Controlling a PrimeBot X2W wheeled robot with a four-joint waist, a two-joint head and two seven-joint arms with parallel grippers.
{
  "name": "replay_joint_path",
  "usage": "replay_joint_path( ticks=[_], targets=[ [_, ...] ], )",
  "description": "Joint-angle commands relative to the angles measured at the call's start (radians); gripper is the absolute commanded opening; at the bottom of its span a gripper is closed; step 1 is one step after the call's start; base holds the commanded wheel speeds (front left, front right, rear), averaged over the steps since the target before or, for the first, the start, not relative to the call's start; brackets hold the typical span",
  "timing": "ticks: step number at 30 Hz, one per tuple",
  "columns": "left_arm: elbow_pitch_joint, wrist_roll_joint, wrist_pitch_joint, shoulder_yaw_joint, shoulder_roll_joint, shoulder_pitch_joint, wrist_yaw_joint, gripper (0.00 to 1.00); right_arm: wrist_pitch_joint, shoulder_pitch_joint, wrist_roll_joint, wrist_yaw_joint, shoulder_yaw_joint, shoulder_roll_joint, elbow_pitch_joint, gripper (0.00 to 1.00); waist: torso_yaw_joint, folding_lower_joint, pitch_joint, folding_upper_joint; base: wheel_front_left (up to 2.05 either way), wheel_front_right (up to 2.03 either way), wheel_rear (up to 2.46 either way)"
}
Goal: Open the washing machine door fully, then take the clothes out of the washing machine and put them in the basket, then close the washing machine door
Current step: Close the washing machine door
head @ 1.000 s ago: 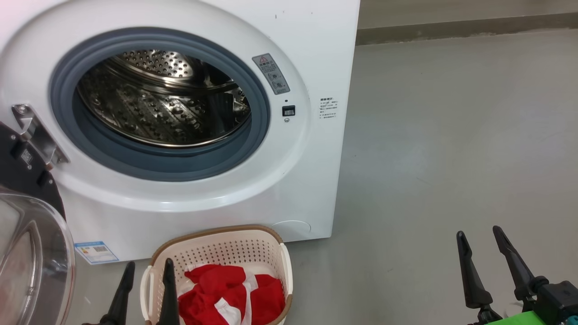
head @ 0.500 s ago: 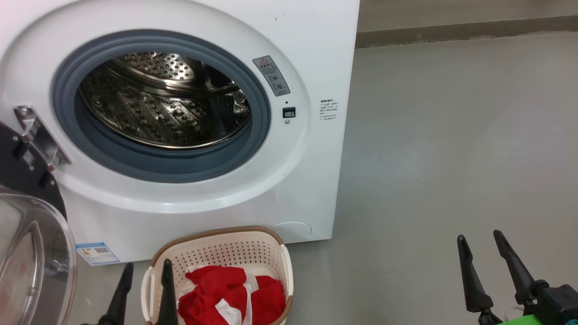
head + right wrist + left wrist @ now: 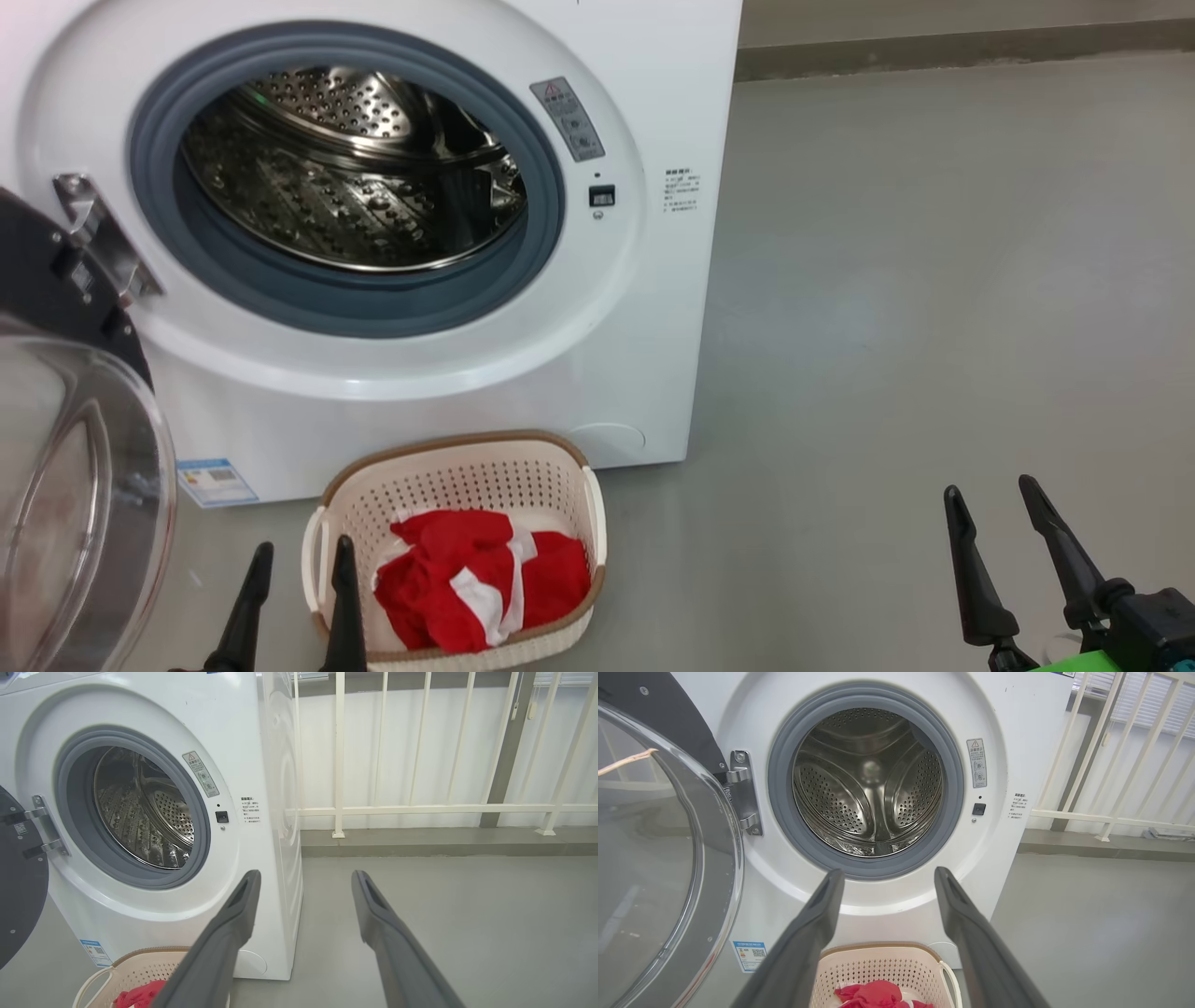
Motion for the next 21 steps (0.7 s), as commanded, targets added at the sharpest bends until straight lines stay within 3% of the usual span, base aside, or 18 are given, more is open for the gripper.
replay_joint_path(
  ticks=[1,12,21],
  targets=[
    [-0.024,0.009,-0.008,0.035,0.006,-0.024,-0.005,1.0,-0.006,-0.02,-0.012,0.006,0.024,-0.015,-0.028,1.0,0.001,0.0,0.001,0.0,-1.96,1.96,0.0],
    [-0.025,0.007,-0.008,0.018,0.006,-0.026,-0.041,1.0,-0.006,-0.025,-0.01,0.006,0.024,-0.015,-0.028,1.0,0.006,0.0,0.004,0.0,-1.13,1.13,0.0],
    [-0.022,0.021,-0.008,0.02,0.006,-0.031,-0.012,1.0,-0.006,-0.026,-0.009,0.006,0.025,-0.015,-0.029,1.0,0.008,0.0,0.006,0.0,-0.06,0.06,0.0]
  ],
)
